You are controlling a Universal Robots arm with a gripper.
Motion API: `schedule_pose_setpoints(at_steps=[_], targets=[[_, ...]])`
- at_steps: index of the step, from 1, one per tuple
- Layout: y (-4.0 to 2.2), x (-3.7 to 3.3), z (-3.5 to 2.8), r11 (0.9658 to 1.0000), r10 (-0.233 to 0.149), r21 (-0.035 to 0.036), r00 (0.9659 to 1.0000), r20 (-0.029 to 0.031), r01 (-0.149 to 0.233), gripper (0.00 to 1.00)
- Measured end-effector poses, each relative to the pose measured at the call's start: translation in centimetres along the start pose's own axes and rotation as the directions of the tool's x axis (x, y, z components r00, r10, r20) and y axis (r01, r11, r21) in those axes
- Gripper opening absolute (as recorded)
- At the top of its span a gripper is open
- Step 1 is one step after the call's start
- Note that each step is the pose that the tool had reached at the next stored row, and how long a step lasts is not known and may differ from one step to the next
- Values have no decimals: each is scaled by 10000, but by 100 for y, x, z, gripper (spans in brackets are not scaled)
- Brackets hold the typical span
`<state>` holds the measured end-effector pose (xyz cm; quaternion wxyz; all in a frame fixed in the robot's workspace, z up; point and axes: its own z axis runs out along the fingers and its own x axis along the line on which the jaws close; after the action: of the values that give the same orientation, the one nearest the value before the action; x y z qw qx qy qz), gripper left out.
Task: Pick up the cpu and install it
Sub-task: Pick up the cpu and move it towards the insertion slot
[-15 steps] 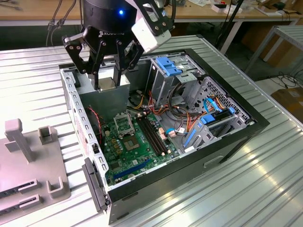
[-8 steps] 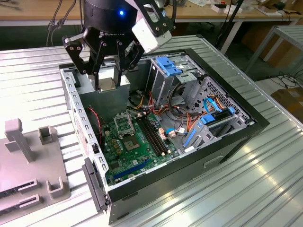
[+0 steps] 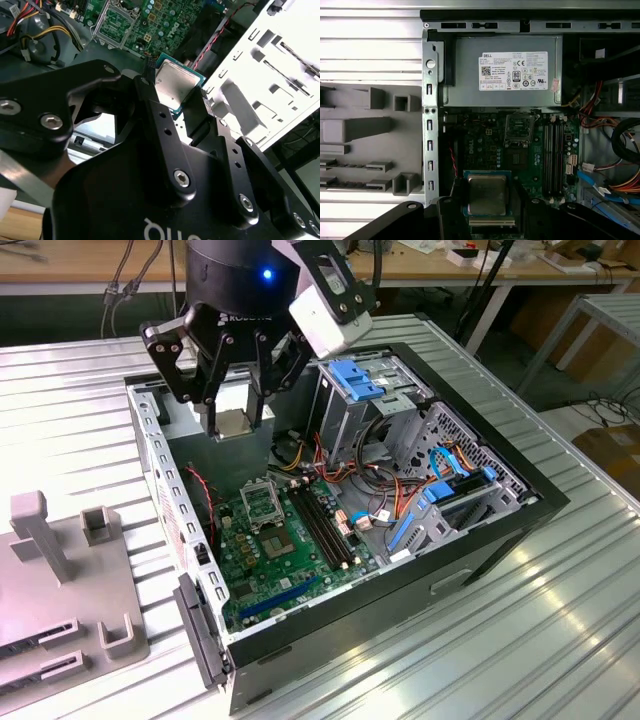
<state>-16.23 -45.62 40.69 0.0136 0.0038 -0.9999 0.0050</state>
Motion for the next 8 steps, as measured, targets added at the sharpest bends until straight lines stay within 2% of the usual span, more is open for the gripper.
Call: schedule_pose_setpoints(at_steps=[8], targets=[[-11, -102, 5, 10000, 1, 0, 10000, 0, -1, 47]])
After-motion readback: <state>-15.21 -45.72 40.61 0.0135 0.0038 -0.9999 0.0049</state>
